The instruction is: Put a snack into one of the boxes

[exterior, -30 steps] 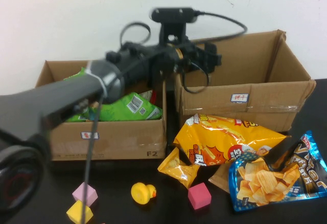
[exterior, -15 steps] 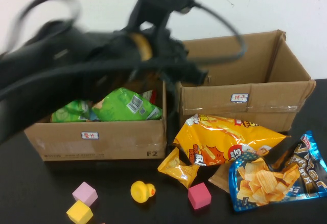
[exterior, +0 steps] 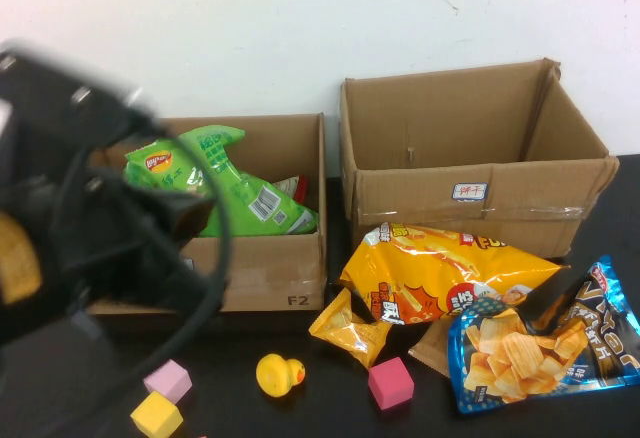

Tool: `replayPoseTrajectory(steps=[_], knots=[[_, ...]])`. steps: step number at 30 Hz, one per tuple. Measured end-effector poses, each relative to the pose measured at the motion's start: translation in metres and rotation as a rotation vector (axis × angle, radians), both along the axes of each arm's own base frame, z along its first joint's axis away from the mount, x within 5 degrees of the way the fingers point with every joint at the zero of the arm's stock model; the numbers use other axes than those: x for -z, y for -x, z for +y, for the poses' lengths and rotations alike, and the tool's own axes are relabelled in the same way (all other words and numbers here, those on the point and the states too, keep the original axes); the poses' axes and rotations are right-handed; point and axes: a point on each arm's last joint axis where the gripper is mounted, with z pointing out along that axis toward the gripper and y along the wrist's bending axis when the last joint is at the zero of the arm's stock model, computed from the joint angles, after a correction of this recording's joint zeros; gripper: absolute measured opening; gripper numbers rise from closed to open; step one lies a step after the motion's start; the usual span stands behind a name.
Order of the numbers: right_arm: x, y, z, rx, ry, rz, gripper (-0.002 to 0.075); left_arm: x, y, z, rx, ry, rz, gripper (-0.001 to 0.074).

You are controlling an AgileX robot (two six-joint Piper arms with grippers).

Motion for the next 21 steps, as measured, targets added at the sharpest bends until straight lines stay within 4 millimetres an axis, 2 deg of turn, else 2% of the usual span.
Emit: replayPoseTrajectory(steps=[5,6,10,17,21], knots=[[0.000,0.000,0.000,0.000,0.000,0.000,-0.0001,0.013,0.018,0.019,-0.044,0.011,-0.049,-0.0001],[0.000,0.000,0.000,0.000,0.000,0.000,-0.0001,0.020,0.027,0.029,-0.059,0.025,-0.073,-0.0001],[0.000,0.000,0.000,0.000,0.000,0.000,-0.0001,0.038,0.041,0.055,-0.159,0.100,-0.108,-0.0001],[0.000,0.000,0.000,0.000,0.000,0.000,-0.0001,0.083,0.067,0.096,-0.372,0.208,-0.318,-0.0003],[0.000,0.000,0.000,0.000,0.000,0.000,-0.0001,0.116,0.086,0.111,-0.523,0.272,-0.343,-0.0003]])
